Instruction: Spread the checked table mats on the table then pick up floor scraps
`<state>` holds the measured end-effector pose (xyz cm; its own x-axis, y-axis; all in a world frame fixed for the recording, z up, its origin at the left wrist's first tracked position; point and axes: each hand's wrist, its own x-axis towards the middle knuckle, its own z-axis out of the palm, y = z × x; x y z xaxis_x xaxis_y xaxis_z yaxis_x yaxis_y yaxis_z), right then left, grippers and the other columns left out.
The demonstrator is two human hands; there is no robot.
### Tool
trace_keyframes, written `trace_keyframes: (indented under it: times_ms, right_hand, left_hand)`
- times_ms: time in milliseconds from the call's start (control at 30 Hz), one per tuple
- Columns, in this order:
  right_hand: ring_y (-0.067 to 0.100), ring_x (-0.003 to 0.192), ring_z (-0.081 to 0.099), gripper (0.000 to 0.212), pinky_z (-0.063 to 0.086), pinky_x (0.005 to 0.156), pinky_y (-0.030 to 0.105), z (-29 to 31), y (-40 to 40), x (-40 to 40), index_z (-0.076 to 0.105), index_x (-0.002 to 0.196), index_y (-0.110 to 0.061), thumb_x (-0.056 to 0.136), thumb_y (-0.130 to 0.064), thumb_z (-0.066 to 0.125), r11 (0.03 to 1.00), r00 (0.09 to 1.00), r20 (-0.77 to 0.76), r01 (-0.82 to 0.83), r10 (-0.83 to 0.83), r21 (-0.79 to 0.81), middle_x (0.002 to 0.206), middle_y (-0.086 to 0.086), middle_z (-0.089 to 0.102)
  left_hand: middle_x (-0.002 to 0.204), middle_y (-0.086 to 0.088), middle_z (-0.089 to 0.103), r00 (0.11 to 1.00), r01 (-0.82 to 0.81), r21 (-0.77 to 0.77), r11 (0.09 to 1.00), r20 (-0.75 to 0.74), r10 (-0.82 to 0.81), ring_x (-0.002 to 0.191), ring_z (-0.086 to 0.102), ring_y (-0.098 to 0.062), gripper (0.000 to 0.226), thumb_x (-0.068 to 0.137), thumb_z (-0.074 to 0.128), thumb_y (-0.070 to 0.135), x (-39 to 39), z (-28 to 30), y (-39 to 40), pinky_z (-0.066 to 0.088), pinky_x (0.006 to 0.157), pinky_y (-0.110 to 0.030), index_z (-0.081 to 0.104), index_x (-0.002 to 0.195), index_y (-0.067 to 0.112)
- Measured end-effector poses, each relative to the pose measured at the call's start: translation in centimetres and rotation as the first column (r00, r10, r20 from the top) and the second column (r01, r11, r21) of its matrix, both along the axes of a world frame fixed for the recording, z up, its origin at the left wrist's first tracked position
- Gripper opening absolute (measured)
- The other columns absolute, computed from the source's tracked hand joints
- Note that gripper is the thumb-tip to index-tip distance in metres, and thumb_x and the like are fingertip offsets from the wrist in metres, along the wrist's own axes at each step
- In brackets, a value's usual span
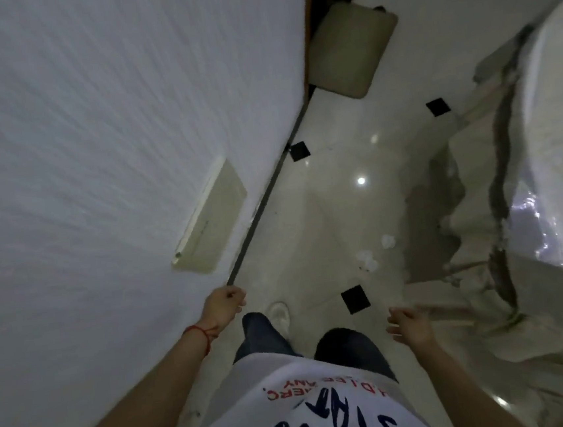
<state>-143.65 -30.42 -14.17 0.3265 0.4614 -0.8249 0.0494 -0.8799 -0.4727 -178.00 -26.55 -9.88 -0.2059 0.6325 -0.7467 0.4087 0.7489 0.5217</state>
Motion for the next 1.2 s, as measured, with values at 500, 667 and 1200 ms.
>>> trace_keyframes:
  times_ms: [500, 667, 1200]
  right_hand:
    - [0.028, 0.078, 0.056, 0.027, 0.044, 0.059, 0.025, -0.8, 7.4, 4.3, 0.056, 0.114, 0.005, 0.094, -0.01, 0.048, 0.894, 0.895, 0.014, 0.446, -0.445, -0.049, 0.1, 0.017, 0.058]
    - [0.017, 0.067, 0.056, 0.021, 0.043, 0.059, 0.024, -2.8, 13.9, 6.9, 0.059, 0.107, -0.001, 0.093, -0.014, 0.05, 0.909, 0.912, 0.017, 0.411, -0.411, -0.067, 0.097, 0.014, 0.059]
    - [0.032, 0.113, 0.057, 0.033, 0.044, 0.101, 0.039, -29.6, 24.6, 5.5, 0.058, 0.119, -0.01, 0.088, -0.021, 0.056, 0.889, 0.936, 0.111, 0.351, -0.333, -0.295, 0.124, 0.014, 0.06]
  left_hand:
    - [0.089, -0.011, 0.06, 0.887, 0.461, -0.062, 0.885, 0.047, -0.459, 0.068, 0.052, -0.013, 0.015, 0.094, 0.048, 0.018, 12.1, -2.9, 24.8, 0.043, 0.063, -0.021, 0.059, 0.096, 0.007]
    - [0.087, -0.007, 0.06, 0.834, 0.551, -0.08, 0.831, 0.027, -0.551, 0.083, 0.055, -0.019, 0.022, 0.093, 0.05, 0.018, 14.7, -4.3, 29.3, 0.043, 0.073, -0.023, 0.062, 0.102, 0.002]
    - [0.091, -0.007, 0.064, 0.712, 0.702, -0.188, 0.687, 0.165, -0.682, 0.092, 0.054, -0.02, 0.017, 0.091, 0.05, 0.004, 20.6, -29.4, 39.5, 0.044, 0.094, -0.034, 0.067, 0.087, 0.007]
